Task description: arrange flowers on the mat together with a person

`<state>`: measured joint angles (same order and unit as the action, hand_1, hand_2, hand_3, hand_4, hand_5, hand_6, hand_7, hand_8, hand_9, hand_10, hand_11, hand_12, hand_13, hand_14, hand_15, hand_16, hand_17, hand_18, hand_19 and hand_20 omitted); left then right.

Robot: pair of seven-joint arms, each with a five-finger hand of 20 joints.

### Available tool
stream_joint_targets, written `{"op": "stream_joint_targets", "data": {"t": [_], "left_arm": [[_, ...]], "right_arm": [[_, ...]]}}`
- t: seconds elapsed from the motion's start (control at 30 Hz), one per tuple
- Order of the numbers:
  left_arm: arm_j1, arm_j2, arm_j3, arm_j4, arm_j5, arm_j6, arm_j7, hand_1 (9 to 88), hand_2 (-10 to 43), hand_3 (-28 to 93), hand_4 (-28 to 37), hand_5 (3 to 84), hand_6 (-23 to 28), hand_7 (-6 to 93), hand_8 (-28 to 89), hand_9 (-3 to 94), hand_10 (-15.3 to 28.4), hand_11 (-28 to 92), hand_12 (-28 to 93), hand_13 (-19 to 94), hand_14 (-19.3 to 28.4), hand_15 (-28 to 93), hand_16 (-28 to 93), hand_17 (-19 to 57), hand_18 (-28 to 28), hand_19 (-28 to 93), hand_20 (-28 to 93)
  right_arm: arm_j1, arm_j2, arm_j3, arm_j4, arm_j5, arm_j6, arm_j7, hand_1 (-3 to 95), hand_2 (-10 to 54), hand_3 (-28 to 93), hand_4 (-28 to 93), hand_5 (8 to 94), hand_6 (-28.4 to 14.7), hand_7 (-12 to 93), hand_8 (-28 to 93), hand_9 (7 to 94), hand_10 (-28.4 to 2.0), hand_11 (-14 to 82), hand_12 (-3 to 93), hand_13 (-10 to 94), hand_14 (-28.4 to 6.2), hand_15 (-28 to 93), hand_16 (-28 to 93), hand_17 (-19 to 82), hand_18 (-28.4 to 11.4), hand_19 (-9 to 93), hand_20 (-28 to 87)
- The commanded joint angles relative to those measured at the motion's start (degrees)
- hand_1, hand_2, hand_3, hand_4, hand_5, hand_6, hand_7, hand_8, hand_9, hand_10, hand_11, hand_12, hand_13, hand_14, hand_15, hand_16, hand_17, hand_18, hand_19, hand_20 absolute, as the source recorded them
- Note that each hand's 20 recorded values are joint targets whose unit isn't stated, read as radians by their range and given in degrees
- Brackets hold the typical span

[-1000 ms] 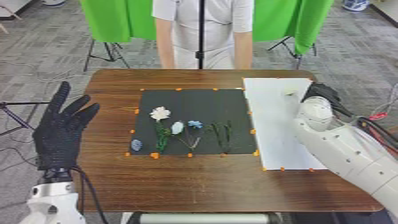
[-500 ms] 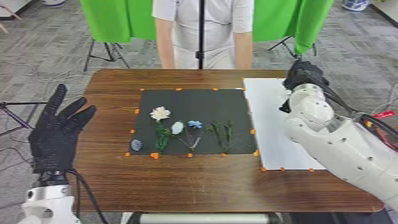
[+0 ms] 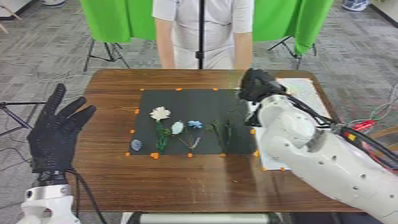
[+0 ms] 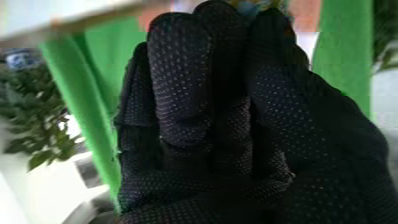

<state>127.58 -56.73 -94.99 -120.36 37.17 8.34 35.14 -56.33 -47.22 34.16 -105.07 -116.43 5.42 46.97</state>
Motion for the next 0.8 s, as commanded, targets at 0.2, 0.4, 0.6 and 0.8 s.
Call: {"op": "stream_joint_targets", "data": {"t": [0.2,0.4,0.6,0.8], "left_arm": [[-0.1,-0.30,0.08,0.08,-0.17,0.18,-0.57,21.9,7.8,73,-26.9,29.0,3.8,12.1,-10,35.4,17.2,22,11,30,23.1,43,-5,-4.6,26.3,59,3],[-0.1,-0.41,0.13,0.05,-0.10,0.05,-0.80,22.0,7.8,73,-26.8,29.1,3.9,12.0,-10,35.5,17.4,22,11,31,23.1,43,-5,-4.6,26.2,59,3],[-0.1,-0.44,0.10,-0.02,-0.13,0.16,-0.85,22.1,7.7,73,-26.8,29.2,4.0,12.0,-10,35.6,17.3,22,11,31,23.1,43,-6,-4.6,26.1,59,3],[-0.3,-0.83,0.03,-0.04,0.11,0.11,-1.42,22.2,7.8,73,-26.7,29.2,4.1,12.1,-10,35.6,17.3,22,11,31,23.1,44,-6,-4.6,26.1,59,3]], "right_arm": [[3.2,-3.7,-9.4,4.2,-4.2,-0.4,-0.5,61.2,-9.5,65,-28,77.8,2.7,28,-4,89.8,-5.3,14.7,39.7,79,-3.5,51,27,33,-15.4,81,14],[3.8,-4.4,-10.8,4.6,-6.4,-2.4,-0.6,59.9,-9.5,65,-28,76.2,2.6,28,-5,87.4,-6.1,14.8,39.1,76,-3.8,51,27,31,-15.6,79,13],[4.4,-4.3,-13.0,4.0,-8.1,-6.8,-1.0,56.9,-9.5,65,-28,73.7,2.2,26,-6,83.1,-7.8,14.8,37.2,72,-5.8,52,25,27,-16.4,77,12],[4.1,-4.8,-13.3,4.4,-8.8,-8.4,-1.3,51.2,-9.5,67,-28,70.3,1.3,23,-7,75.4,-11.2,23.9,27.6,67,-9.0,56,16,23,-17.0,75,14]]}}
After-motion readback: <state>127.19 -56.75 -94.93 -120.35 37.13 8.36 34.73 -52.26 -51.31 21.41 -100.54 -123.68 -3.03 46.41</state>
